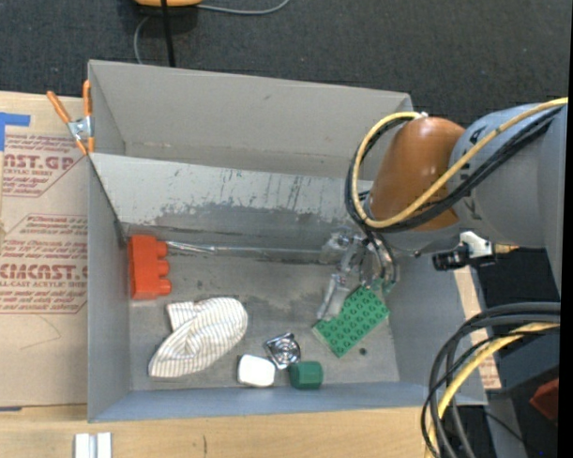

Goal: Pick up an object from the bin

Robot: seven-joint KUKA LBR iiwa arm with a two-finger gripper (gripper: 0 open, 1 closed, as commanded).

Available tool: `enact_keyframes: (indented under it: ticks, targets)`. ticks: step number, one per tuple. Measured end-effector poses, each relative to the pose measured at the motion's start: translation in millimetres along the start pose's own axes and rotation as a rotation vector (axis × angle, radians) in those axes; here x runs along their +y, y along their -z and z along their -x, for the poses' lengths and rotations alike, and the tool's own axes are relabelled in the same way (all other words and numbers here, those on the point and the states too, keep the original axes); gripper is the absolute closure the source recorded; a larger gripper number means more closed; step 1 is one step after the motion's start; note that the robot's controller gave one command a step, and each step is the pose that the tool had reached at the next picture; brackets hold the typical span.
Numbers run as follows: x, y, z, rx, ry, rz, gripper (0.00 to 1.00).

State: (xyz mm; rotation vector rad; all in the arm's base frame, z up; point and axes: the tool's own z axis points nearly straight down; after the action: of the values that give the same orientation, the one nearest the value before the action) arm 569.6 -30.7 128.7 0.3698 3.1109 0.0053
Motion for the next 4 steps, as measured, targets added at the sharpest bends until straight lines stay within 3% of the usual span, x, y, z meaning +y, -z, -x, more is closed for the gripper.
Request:
enact_keyframes:
  ticks: [1, 2, 3, 4]
  targets:
    - [-32.8, -8.5, 1.5, -0.001, 0.149, -0.001, 0.0]
    - [-59.1, -25.1, -14.5, -0.009, 0.343, -0.006, 0.0]
    - [-102.0, -49.3, -7.1, -0.005, 0.572, 0.023, 1.0]
    - [-102.0, -49.2, -7.1, -0.005, 0.572, 0.023, 1.0]
